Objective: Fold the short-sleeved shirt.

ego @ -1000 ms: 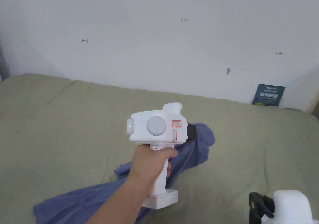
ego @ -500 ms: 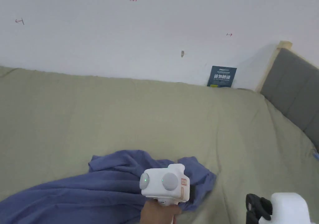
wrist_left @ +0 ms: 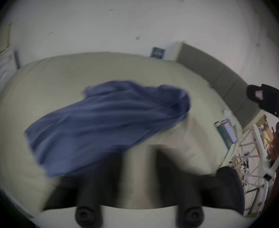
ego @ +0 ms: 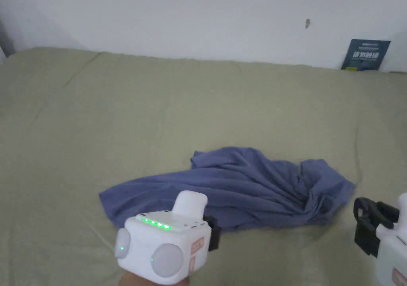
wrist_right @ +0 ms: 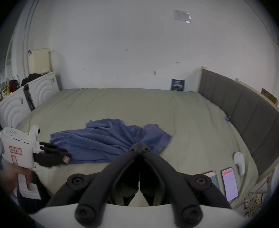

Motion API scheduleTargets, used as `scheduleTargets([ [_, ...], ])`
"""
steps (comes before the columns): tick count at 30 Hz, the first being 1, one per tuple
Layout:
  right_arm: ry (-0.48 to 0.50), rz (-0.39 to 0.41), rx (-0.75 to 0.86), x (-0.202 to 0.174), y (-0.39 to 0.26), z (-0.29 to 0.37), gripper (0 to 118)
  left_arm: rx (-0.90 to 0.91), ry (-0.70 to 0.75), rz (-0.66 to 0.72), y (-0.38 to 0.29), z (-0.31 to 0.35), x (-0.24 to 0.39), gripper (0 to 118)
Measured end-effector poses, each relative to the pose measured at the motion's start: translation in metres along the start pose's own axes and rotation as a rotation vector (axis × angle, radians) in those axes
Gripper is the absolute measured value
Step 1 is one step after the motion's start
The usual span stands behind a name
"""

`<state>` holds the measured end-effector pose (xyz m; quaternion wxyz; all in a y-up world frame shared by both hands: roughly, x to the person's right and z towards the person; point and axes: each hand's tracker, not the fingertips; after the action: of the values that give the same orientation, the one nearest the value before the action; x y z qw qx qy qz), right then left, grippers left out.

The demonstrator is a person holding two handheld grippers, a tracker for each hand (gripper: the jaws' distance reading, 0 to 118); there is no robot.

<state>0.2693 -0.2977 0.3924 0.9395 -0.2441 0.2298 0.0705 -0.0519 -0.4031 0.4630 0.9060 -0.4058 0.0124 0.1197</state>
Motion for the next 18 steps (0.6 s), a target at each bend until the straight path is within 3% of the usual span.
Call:
scheduleTargets([
  [1,0.017,0.013,-0.002,-0.010,0.000,-0.003,0,-0.067,0.089,0.038,-0.009,0.004,-0.024,2],
  [3,0.054,0.036,-0.009,-0.027,0.000,-0.008,0,-0.010,0.051,0.112,0.003,0.025,-0.060,2],
  [5,0.092,0.061,-0.013,-0.041,0.000,-0.011,0,0.002,0.108,0.159,0.011,0.036,-0.098,2],
  [9,0.118,0.097,-0.027,-0.053,-0.001,-0.019,0,-0.005,0.232,0.203,0.079,0.037,-0.175,8],
  [10,0.120,0.095,-0.031,-0.054,-0.001,-0.022,0,-0.052,0.250,0.238,0.098,0.030,-0.185,23],
  [11,0.119,0.093,-0.036,-0.054,-0.001,-0.024,0,-0.120,0.256,0.286,0.110,0.020,-0.200,53],
  [12,0.117,0.093,-0.044,-0.053,-0.001,-0.027,0,-0.208,0.263,0.335,0.121,0.006,-0.217,97],
  [13,0.113,0.096,-0.051,-0.052,-0.001,-0.029,0,-0.212,0.259,0.389,0.124,-0.006,-0.231,110],
  [15,0.108,0.099,-0.058,-0.051,-0.002,-0.032,0,-0.290,0.268,0.472,0.134,-0.028,-0.248,110],
  [18,0.096,0.102,-0.074,-0.045,-0.003,-0.037,0,-0.394,0.146,0.597,0.125,-0.055,-0.258,110],
])
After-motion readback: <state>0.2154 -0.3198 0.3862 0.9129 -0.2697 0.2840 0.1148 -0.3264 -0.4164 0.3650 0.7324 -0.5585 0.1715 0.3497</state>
